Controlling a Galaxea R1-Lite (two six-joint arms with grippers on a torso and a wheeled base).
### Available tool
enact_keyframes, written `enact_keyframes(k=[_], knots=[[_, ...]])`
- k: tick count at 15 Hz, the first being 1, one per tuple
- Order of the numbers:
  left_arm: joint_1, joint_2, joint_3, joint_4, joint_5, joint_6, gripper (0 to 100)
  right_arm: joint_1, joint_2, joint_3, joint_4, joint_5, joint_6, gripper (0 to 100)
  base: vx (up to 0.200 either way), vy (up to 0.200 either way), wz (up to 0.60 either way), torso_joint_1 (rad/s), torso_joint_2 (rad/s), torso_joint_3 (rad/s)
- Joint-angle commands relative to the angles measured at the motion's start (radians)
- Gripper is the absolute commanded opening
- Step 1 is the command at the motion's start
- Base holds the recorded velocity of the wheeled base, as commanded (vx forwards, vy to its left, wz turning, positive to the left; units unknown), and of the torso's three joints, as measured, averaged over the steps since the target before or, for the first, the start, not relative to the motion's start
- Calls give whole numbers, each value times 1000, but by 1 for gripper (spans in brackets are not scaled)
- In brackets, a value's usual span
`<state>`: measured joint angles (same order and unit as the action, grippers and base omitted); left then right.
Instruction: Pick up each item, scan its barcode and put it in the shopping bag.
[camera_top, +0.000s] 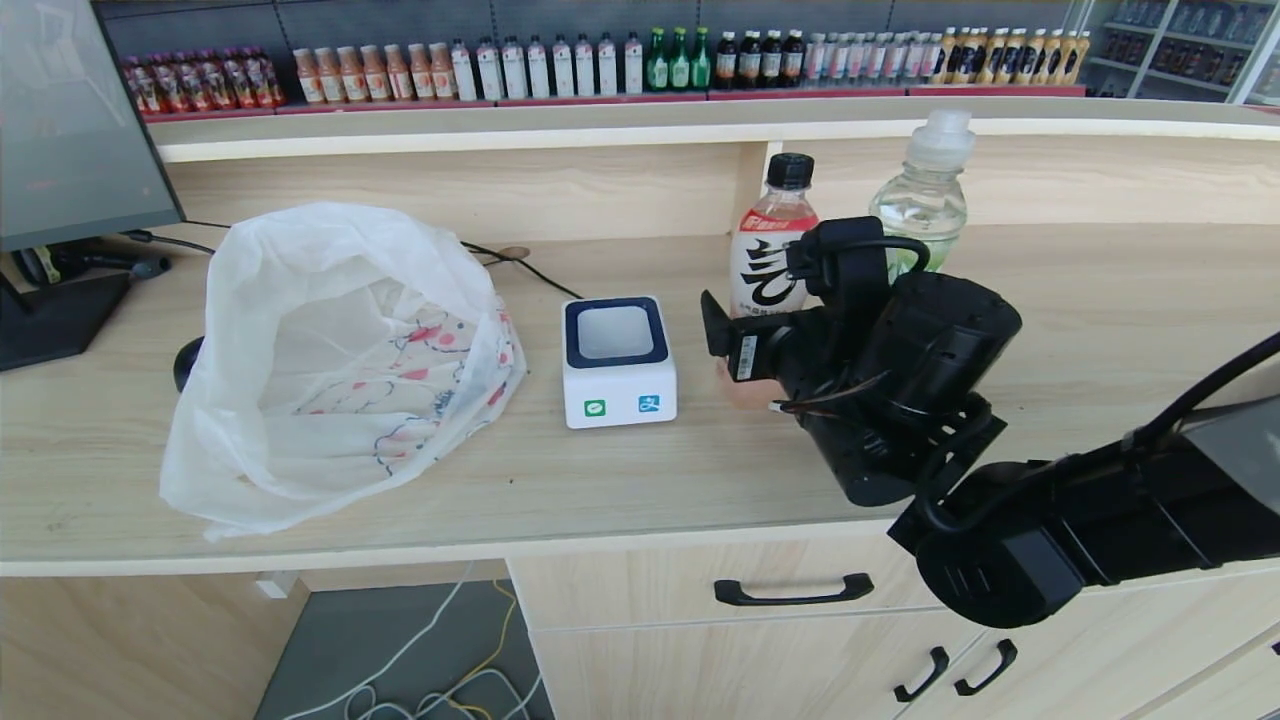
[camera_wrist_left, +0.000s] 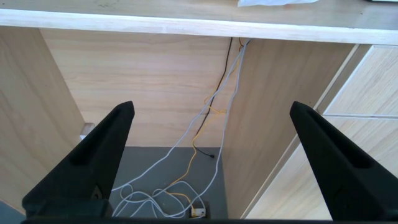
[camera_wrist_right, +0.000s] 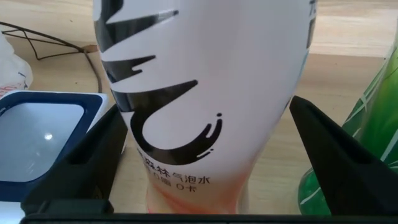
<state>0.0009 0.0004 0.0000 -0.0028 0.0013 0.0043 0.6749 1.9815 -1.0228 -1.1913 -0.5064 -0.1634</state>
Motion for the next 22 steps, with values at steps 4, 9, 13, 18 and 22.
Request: enact_keyframes(k=[4, 9, 13, 18, 22], knots=[[1, 0, 0, 0, 0, 0, 100, -6, 0, -19, -1, 0, -1, 0, 0, 0, 0, 0, 0, 0], [1, 0, 0, 0, 0, 0, 100, -6, 8, -49, -8, 34, -5, 0, 0, 0, 0, 0, 0, 0], [1, 0, 0, 0, -1, 0, 100, -6, 10, -45, -13, 37, -4, 0, 0, 0, 0, 0, 0, 0], [1, 0, 0, 0, 0, 0, 100, -1, 2, -43, -14, 37, -2, 0, 0, 0, 0, 0, 0, 0], [1, 0, 0, 0, -1, 0, 100, 12, -21, -43, -14, 37, -2, 0, 0, 0, 0, 0, 0, 0]])
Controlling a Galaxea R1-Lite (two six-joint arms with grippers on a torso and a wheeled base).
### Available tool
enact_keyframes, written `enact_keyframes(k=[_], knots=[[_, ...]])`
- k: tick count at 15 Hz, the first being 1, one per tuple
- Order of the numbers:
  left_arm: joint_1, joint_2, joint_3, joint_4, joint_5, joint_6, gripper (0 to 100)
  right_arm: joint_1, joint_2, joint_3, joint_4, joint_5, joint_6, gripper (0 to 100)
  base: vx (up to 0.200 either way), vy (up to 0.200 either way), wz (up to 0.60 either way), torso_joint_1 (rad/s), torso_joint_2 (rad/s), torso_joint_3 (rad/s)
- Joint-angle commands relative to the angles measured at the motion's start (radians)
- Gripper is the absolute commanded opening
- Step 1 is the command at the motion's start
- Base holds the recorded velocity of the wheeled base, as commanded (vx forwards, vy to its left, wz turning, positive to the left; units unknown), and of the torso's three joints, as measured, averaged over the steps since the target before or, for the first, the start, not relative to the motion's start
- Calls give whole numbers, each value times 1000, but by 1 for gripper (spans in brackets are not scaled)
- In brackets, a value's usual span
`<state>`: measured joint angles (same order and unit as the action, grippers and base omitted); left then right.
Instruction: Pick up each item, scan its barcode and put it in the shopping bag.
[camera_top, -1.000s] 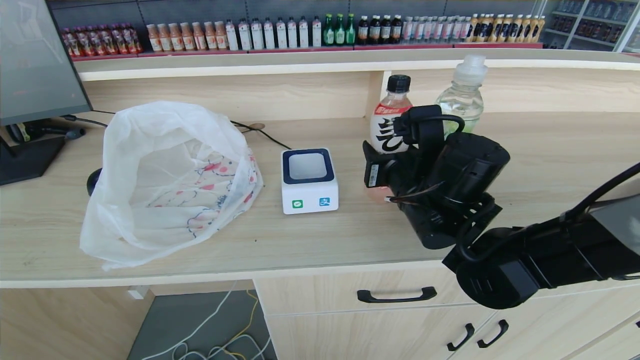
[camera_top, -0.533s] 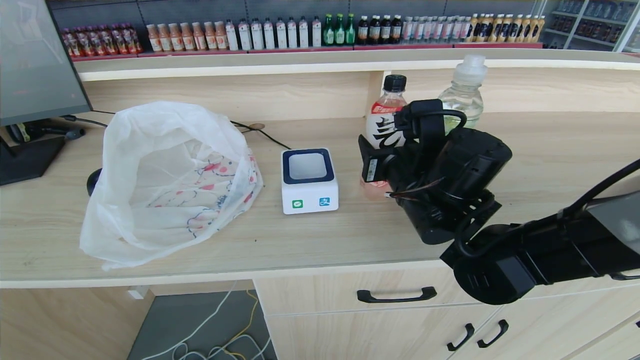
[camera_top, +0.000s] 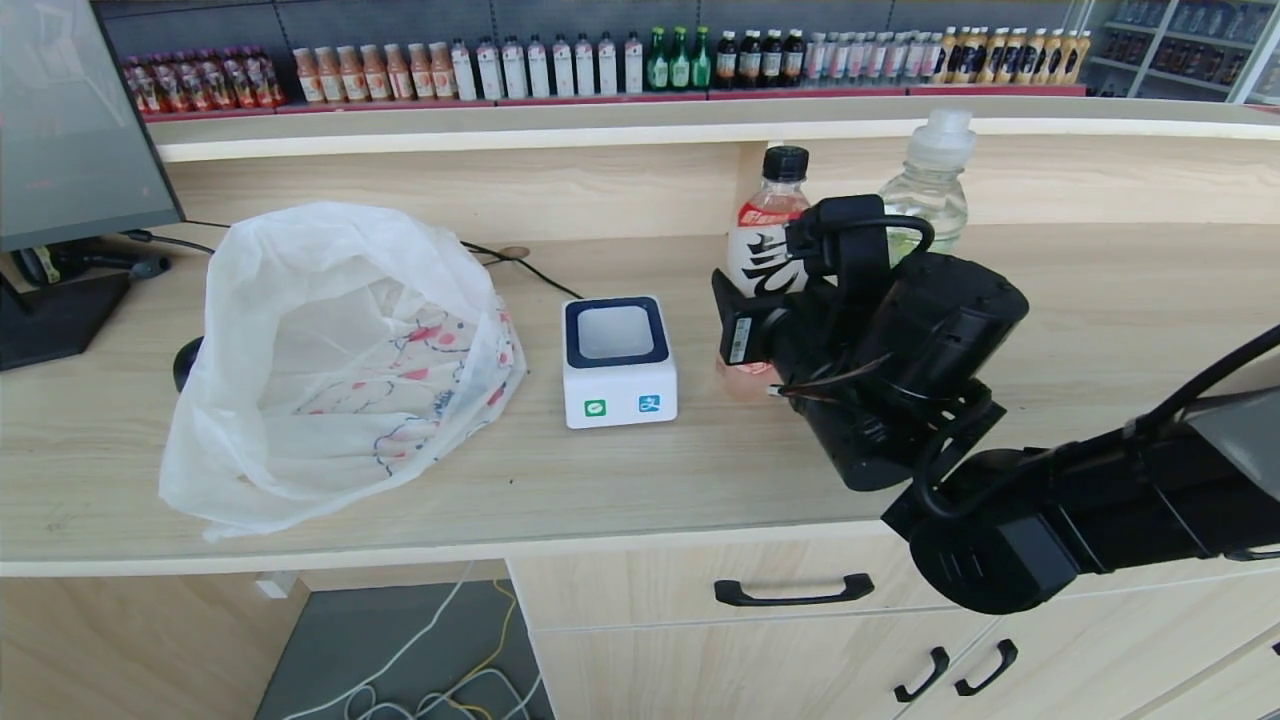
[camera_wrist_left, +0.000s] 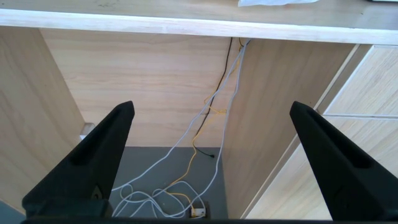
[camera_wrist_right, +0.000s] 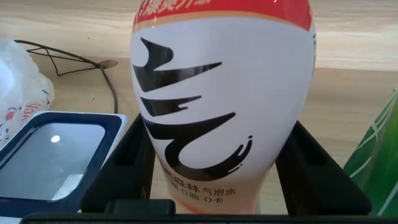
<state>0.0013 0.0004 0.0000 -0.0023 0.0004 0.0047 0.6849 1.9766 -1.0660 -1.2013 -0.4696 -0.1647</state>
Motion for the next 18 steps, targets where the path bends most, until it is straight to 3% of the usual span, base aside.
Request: enact_keyframes(k=[1, 4, 12, 18], knots=[[0, 0, 0, -1, 1, 0, 100, 13, -41, 6, -4, 0, 1, 0, 0, 0, 0, 0, 0, 0], [0, 0, 0, -1, 1, 0, 100, 28, -90, 69, -6, -1, 1, 0, 0, 0, 0, 0, 0, 0], [0, 0, 0, -1, 1, 0, 100, 203, -274, 271, -21, -27, 2, 0, 0, 0, 0, 0, 0, 0], [0, 0, 0, -1, 0, 0, 100, 277, -355, 393, -23, -26, 20, 0, 0, 0, 0, 0, 0, 0]])
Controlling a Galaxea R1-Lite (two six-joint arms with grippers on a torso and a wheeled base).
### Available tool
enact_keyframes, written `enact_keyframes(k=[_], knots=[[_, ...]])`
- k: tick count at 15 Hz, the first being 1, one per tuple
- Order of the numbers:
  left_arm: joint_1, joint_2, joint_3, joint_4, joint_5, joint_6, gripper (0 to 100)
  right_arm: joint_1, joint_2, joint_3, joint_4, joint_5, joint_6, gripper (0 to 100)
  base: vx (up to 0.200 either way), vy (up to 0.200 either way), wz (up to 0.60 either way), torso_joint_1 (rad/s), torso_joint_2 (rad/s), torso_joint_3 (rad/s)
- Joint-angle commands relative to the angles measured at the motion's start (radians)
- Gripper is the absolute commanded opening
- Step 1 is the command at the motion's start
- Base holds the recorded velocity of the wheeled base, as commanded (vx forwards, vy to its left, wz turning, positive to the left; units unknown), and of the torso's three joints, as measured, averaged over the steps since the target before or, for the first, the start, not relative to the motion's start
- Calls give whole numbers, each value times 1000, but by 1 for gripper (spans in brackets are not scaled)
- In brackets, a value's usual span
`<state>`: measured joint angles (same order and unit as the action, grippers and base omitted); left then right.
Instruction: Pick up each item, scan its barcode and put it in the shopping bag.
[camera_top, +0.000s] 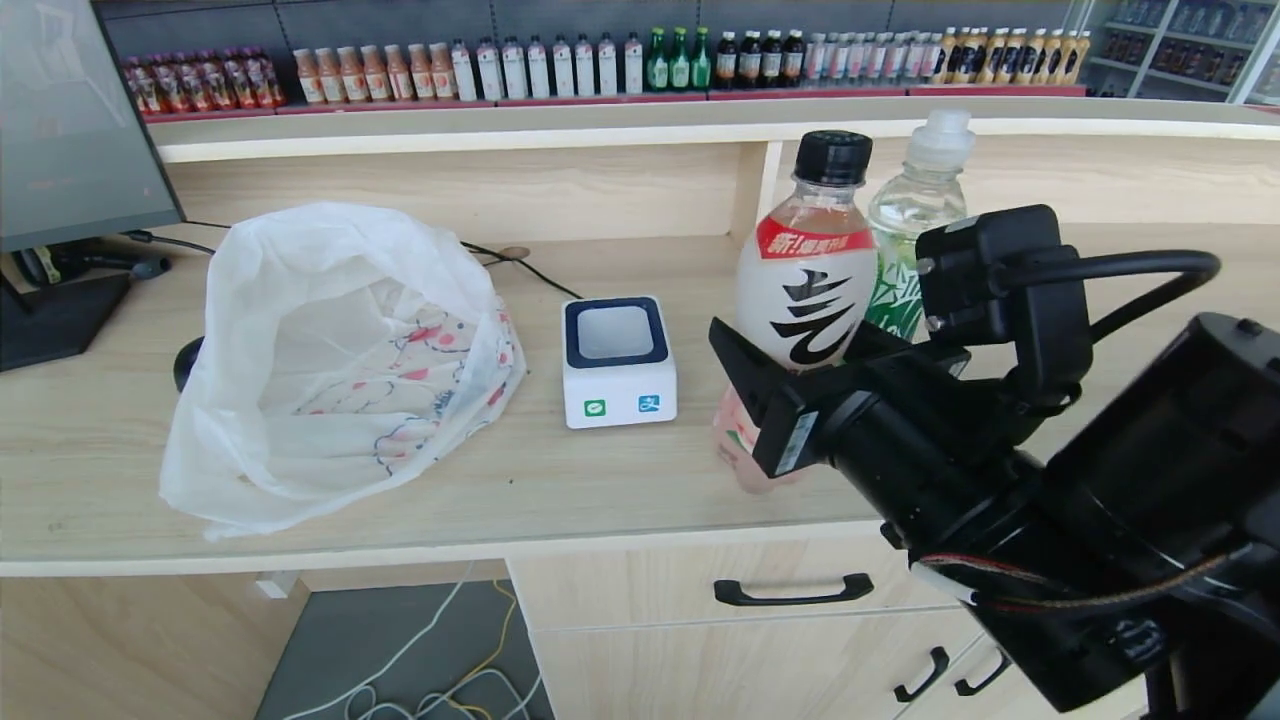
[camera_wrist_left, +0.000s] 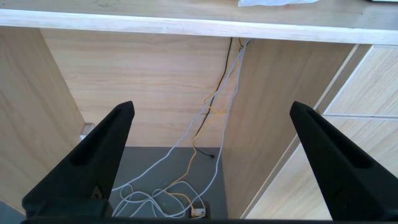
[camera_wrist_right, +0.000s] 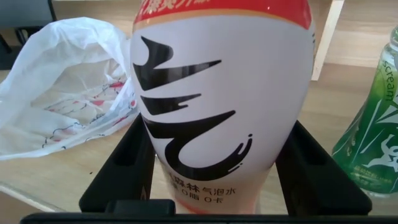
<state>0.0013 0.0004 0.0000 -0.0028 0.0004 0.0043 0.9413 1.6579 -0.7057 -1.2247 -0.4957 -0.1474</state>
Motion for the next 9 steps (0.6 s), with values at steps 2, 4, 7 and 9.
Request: enact_keyframes(k=[2, 4, 7, 9], knots=[[0, 0, 0, 0, 1, 0, 100, 40, -72, 100, 1, 5, 14, 0, 0, 0, 0, 0, 0, 0], [0, 0, 0, 0, 0, 0, 100, 40, -110, 154, 2, 11, 17, 0, 0, 0, 0, 0, 0, 0], [0, 0, 0, 0, 1, 0, 100, 42, -171, 235, 2, 28, 17, 0, 0, 0, 0, 0, 0, 0], [0, 0, 0, 0, 1, 0, 100, 44, -210, 282, 2, 32, 17, 0, 0, 0, 0, 0, 0, 0]])
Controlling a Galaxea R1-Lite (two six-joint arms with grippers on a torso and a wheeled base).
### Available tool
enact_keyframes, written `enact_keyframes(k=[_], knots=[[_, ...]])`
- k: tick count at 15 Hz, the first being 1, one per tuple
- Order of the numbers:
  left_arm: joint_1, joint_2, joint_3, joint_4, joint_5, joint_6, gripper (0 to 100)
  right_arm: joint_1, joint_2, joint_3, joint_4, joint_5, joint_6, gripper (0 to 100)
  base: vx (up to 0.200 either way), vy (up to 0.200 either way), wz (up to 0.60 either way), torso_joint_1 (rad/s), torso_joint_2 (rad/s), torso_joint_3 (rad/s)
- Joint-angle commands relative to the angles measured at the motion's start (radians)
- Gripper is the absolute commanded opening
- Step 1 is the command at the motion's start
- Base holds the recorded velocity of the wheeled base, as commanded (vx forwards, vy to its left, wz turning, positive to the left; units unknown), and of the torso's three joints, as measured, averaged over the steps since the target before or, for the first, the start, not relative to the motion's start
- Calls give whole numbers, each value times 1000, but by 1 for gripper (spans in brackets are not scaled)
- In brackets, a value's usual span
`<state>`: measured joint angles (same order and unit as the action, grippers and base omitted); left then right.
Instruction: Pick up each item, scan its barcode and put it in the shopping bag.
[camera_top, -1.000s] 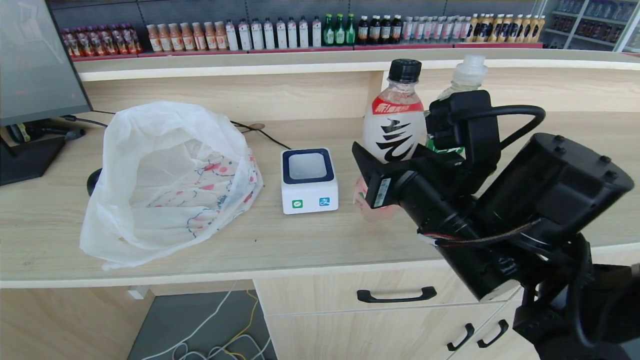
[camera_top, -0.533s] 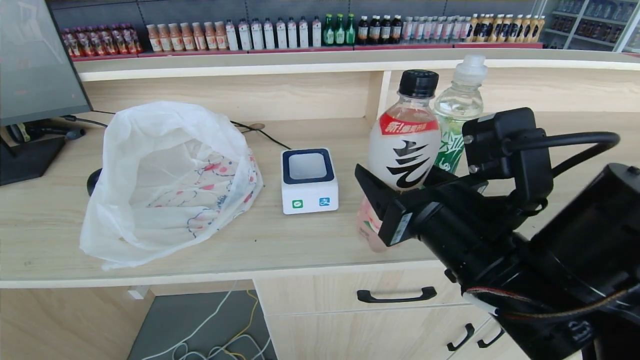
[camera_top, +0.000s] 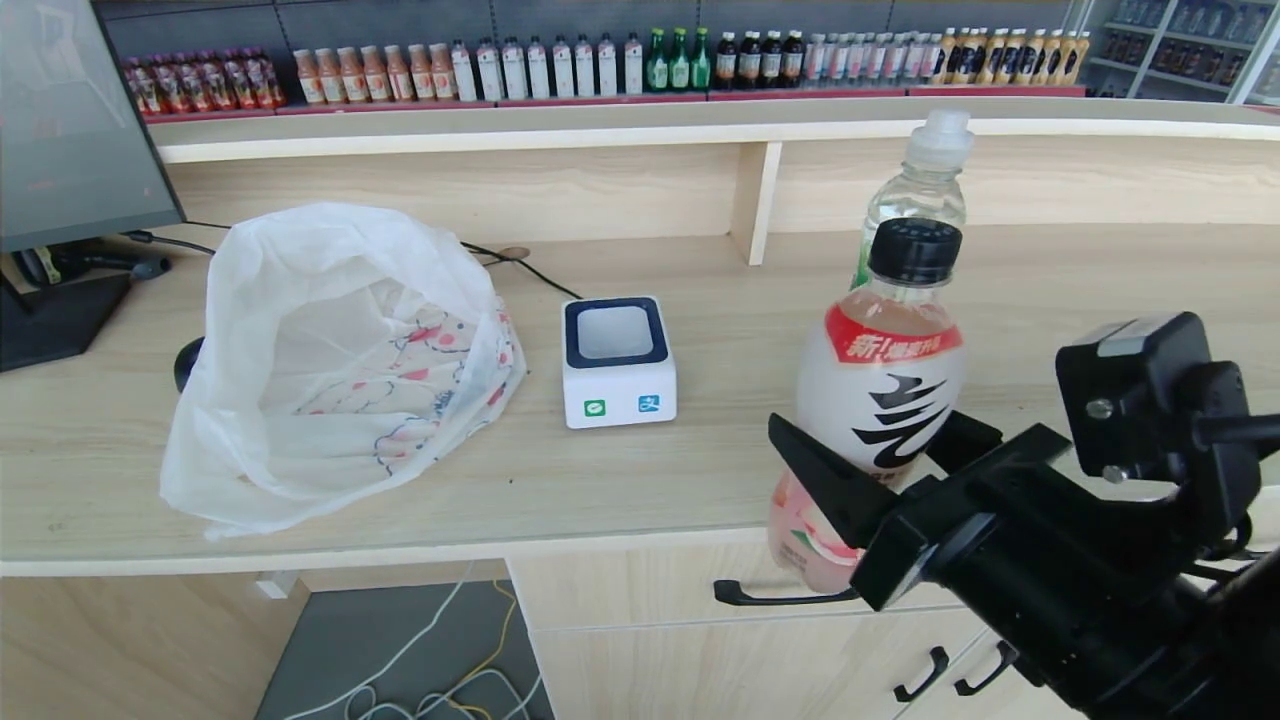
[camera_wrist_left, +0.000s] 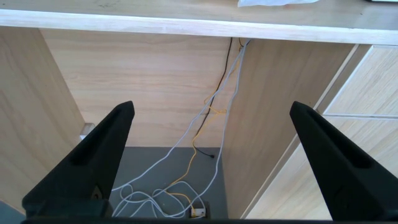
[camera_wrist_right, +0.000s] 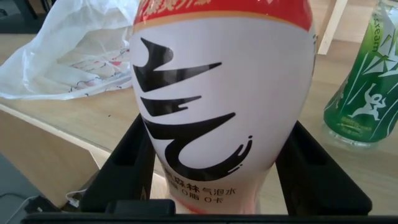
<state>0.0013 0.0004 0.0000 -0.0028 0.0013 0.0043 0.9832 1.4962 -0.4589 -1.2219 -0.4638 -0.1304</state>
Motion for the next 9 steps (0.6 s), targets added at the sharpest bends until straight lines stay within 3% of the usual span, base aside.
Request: enact_keyframes(k=[1, 6, 9], knots=[[0, 0, 0, 0, 0, 0, 100, 2, -73, 52, -1, 2, 0, 0, 0, 0, 0, 0, 0, 0], [0, 0, 0, 0, 0, 0, 100, 114, -93, 128, 2, 39, -9, 0, 0, 0, 0, 0, 0, 0], [0, 0, 0, 0, 0, 0, 100, 141, -68, 117, 4, 28, -140, 0, 0, 0, 0, 0, 0, 0]])
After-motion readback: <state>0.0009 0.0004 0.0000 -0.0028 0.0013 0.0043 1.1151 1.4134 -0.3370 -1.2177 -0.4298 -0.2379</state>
